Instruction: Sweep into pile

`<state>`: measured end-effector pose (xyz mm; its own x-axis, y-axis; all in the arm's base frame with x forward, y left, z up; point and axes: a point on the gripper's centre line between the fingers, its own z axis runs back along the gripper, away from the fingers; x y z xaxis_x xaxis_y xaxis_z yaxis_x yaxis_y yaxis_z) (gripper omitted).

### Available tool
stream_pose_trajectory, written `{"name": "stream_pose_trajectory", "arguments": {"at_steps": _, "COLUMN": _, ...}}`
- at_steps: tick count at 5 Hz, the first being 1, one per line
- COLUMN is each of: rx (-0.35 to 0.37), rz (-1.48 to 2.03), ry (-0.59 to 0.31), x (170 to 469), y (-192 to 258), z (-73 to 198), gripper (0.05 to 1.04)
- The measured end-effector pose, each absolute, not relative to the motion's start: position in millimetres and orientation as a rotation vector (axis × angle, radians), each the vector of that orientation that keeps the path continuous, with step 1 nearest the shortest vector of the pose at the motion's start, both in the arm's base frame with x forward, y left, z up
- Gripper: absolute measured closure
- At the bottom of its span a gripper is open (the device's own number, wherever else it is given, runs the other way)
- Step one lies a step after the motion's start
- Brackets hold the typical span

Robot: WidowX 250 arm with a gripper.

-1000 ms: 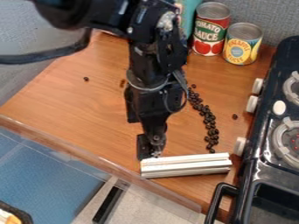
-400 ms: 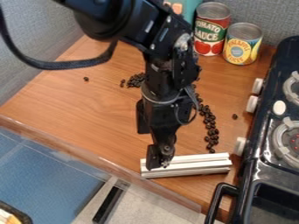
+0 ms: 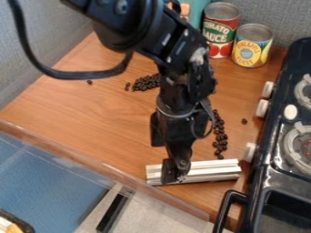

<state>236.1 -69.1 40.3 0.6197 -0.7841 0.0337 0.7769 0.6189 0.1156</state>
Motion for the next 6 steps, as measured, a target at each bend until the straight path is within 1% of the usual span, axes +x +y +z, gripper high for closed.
{"name": "stream_pose_trajectory", "arguments": {"at_steps": 2, "rx": 0.099, "rz": -0.890, "ry": -0.131, "x": 241.7, "y": -83.0, "z": 28.6, "gripper": 0.083}}
{"name": "stream_pose_trajectory", "arguments": {"at_steps": 3, "rx": 0.106, "rz": -0.885, "ry": -0.124, "x": 241.9, "y": -86.5, "z": 19.9, "gripper": 0.115}}
{"name": "stream_pose_trajectory", "arguments": {"at_steps": 4, "rx": 0.115, "rz": -0.879, "ry": -0.112, "x": 243.9, "y": -89.7, "z": 11.7, "gripper": 0.425}}
{"name": "stream_pose_trajectory", "arguments": {"at_steps": 5, "rx": 0.121, "rz": -0.876, "ry": -0.114, "x": 247.7, "y": -90.4, "z": 9.0, "gripper": 0.676}}
{"name": "stream_pose_trajectory", "arguments": {"at_steps": 6, "rx": 0.122, "rz": -0.877, "ry": -0.110, "x": 247.2, "y": -89.9, "z": 8.9, "gripper": 0.685}}
